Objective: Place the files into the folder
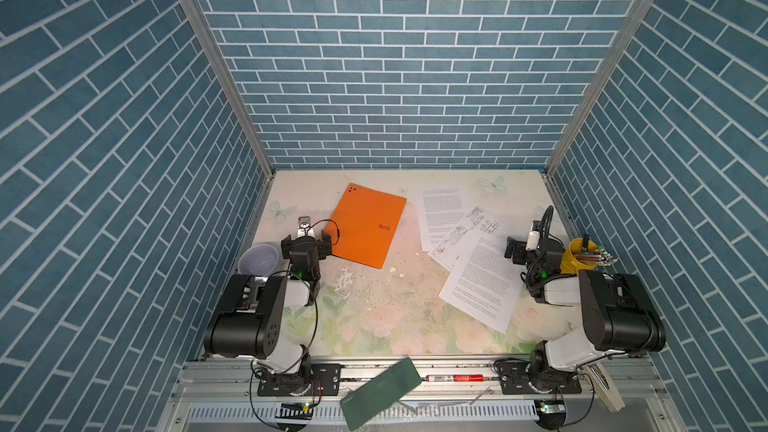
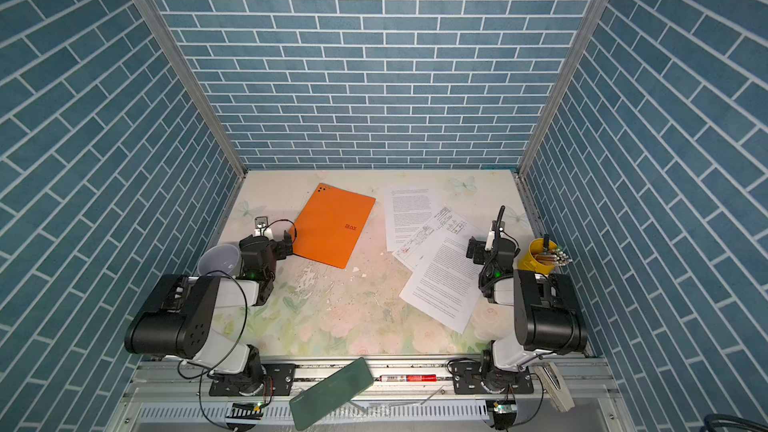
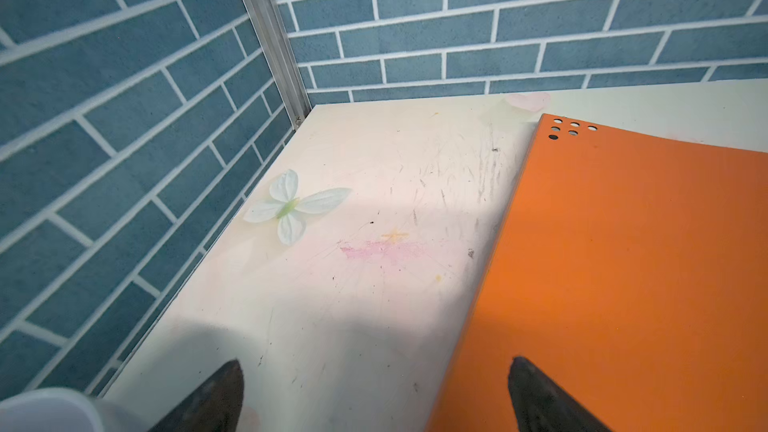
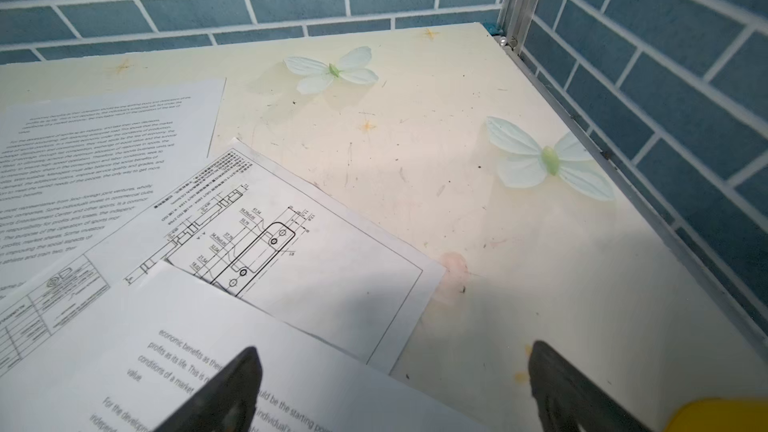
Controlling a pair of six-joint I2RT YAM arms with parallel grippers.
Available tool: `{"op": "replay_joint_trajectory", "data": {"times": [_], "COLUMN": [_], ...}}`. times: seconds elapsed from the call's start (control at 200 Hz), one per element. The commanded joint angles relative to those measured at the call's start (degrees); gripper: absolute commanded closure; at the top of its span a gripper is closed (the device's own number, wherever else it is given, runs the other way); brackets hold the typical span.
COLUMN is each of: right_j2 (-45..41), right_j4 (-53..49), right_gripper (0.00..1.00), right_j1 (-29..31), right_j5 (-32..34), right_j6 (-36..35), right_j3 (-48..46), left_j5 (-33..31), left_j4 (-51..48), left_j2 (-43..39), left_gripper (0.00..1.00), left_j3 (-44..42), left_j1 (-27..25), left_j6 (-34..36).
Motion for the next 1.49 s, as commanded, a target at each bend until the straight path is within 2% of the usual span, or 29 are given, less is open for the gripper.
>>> {"op": "replay_joint_trajectory", "data": {"times": [0.0,1.03,1.286,1.386,1.421,1.436,1.486], "right_j2": [0.08,0.00,-0.17,-3.98,-5.78,-6.97,-8.09], "right_j4": [0.60,0.60,0.77,-7.87,-15.70,-22.29,-30.27], "right_gripper": [0.01,0.01,0.05,0.07,0.07,0.07,0.07], "right_j1": [0.00,0.00,-0.04,-0.01,-0.02,-0.04,-0.06], "right_j5": [-0.51,-0.58,-0.58,1.29,2.84,4.35,5.55], "right_j6": [-1.42,-1.28,-1.21,-0.64,0.54,2.07,5.42], "right_j3": [2.36,2.36,2.36,5.54,8.30,10.85,14.80], "left_j5": [0.19,0.13,0.17,0.23,0.18,0.18,0.26], "left_j4": [1.14,1.14,1.14,1.16,0.98,0.99,1.14], "left_j2": [0.19,0.19,0.19,0.17,0.19,0.18,0.19], "left_gripper": [0.00,0.00,0.01,0.00,0.00,0.00,0.00], "left_j3": [-0.01,-0.05,-0.07,0.07,0.06,0.08,-0.04], "left_j1": [0.28,0.28,0.28,0.28,0.28,0.28,0.28], "left_j6": [-0.02,-0.07,-0.07,-0.04,-0.04,-0.04,-0.07]}}
